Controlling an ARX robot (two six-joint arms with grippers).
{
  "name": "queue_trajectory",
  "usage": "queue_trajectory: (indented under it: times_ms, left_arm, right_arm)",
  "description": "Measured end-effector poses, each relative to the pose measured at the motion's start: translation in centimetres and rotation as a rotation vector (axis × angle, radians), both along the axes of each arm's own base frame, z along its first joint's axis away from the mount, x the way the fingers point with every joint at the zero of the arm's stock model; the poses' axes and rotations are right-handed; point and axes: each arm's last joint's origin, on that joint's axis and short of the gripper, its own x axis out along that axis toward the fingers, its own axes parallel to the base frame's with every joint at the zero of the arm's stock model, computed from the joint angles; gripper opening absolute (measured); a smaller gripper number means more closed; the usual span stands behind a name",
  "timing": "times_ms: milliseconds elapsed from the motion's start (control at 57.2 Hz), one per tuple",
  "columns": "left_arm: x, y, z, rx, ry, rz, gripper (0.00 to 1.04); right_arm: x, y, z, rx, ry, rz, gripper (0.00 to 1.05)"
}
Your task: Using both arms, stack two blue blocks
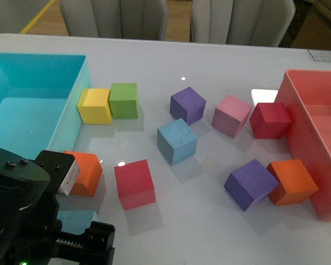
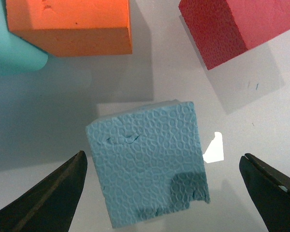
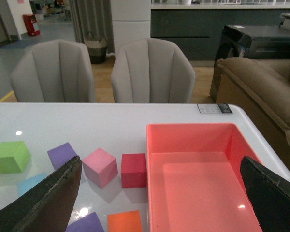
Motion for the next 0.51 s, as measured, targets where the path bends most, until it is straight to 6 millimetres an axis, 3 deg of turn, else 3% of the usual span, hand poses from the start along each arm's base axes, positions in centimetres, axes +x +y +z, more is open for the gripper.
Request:
queue_trajectory:
  times_ms: [507]
  left_arm:
    - [0.9,0.9,-2.4,0.045,0.057,0.043,0.96]
  right_arm:
    - [0.0,0.0,0.0,0.000,0.000,0.000,0.96]
